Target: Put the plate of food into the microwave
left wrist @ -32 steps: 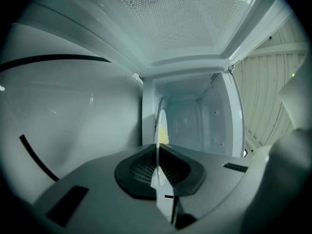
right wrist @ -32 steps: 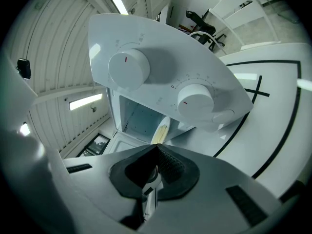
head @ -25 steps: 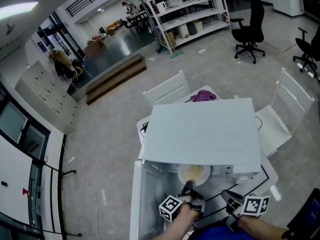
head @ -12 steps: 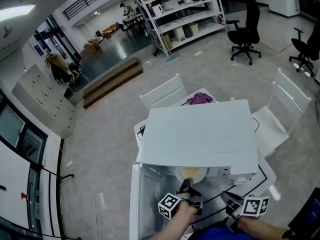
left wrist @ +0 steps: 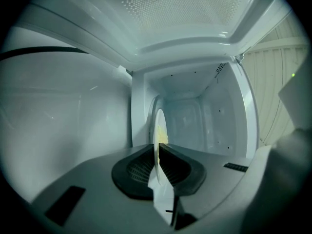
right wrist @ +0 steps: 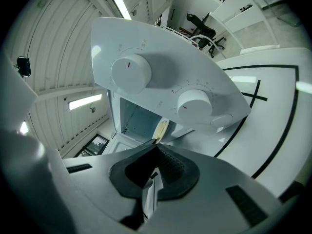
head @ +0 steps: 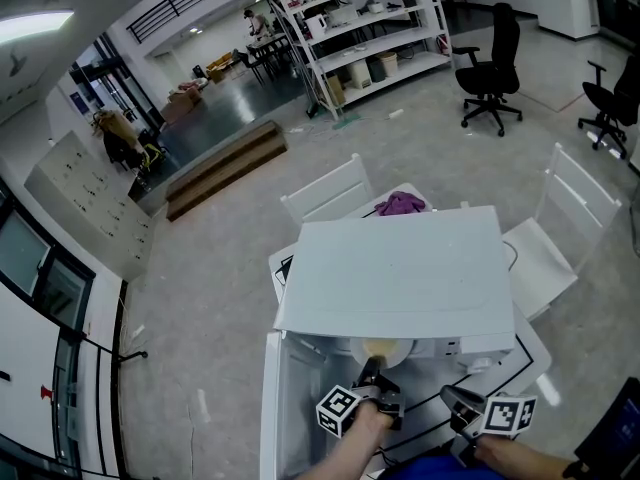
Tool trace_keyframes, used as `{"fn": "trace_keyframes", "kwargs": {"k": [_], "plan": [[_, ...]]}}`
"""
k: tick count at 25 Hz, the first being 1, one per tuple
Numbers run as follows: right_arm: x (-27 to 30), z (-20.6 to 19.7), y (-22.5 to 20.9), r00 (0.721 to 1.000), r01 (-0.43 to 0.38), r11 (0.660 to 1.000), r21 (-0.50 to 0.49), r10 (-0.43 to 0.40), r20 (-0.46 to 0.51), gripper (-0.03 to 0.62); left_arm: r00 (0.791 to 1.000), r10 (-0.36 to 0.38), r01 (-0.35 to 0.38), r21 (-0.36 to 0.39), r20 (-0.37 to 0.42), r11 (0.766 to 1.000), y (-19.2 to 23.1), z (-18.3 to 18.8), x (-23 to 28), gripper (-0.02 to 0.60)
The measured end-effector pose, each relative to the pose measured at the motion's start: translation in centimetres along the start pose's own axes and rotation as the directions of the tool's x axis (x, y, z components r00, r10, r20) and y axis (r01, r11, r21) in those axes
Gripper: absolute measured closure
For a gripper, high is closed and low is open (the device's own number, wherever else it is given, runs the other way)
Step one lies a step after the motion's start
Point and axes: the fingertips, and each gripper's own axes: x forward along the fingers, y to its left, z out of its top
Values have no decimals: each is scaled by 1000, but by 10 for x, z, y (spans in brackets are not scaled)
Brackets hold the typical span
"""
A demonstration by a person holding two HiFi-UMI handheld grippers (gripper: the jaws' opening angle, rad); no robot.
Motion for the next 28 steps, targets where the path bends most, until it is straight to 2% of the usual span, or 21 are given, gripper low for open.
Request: {"fn": "trace_keyframes", "kwargs": {"k": [7,9,12,21,28], "plan": [[-1,0,2,1000,0,1000,-9,0,-3,594,999,-41,42,40,-24,998,-5,1,4,560],[-1,1,1,1000,0,1000,-10,0,-4,595,998,-56,58,54,-27,997,-7,1,5,514],[-1,1,0,1000,-1,1000,-10,1,-8,595,997,-77,78,65,-29,995,-10,1,5,490],[1,0,3,1000,-13,1000,-19,12,-21,595,996,-80,83,107,-38,991,-7,-1,-6,486],[1,-4,8,999,-21,1000,-19,20,-30,595,997,-46,60,245,-62,968,-8,-5,-21,487]]}}
